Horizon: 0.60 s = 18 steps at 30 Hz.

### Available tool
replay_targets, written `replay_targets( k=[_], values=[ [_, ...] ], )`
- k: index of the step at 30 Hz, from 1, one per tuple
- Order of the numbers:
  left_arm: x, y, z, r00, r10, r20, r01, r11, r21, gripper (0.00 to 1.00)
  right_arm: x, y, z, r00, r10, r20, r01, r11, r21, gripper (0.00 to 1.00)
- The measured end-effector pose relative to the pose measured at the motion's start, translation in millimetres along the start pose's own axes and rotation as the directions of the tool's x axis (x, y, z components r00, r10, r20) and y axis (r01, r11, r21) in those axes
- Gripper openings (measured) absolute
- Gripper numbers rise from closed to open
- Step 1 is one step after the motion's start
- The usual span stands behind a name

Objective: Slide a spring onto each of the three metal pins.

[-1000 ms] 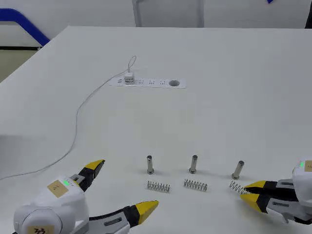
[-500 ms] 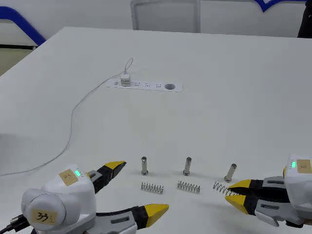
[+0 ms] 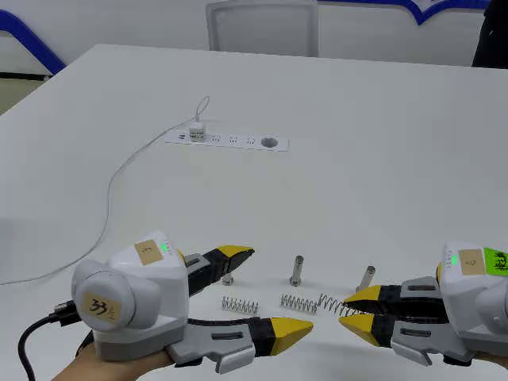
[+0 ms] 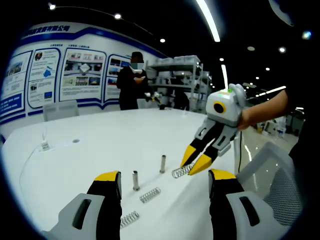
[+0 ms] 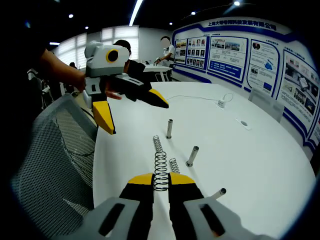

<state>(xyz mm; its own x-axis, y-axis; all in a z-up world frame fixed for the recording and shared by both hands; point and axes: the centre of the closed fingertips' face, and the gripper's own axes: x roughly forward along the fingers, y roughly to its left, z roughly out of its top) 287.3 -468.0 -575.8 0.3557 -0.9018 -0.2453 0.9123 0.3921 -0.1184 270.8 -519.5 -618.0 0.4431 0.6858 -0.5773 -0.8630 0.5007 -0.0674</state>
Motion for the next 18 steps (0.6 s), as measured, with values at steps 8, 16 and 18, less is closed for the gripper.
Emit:
replay_targets(
  k=[8,16,18],
  values=[
    [9.7,-23.7,-2.4,0.9933,-0.112,-0.031,0.113,0.992,0.056,0.50,-0.5,9.7,11.6,0.9994,0.034,0.002,-0.034,0.998,-0.044,0.11],
    [15.5,-36.9,-3.8,0.9834,-0.172,-0.056,0.177,0.981,0.078,0.35,-1.2,19.3,19.0,0.9980,0.062,-0.005,-0.063,0.993,-0.101,0.11],
    [16.9,-38.9,-5.3,0.9812,-0.181,-0.069,0.187,0.978,0.094,0.32,-0.5,21.9,19.0,0.9974,0.071,-0.011,-0.072,0.991,-0.116,0.11]
  ],
)
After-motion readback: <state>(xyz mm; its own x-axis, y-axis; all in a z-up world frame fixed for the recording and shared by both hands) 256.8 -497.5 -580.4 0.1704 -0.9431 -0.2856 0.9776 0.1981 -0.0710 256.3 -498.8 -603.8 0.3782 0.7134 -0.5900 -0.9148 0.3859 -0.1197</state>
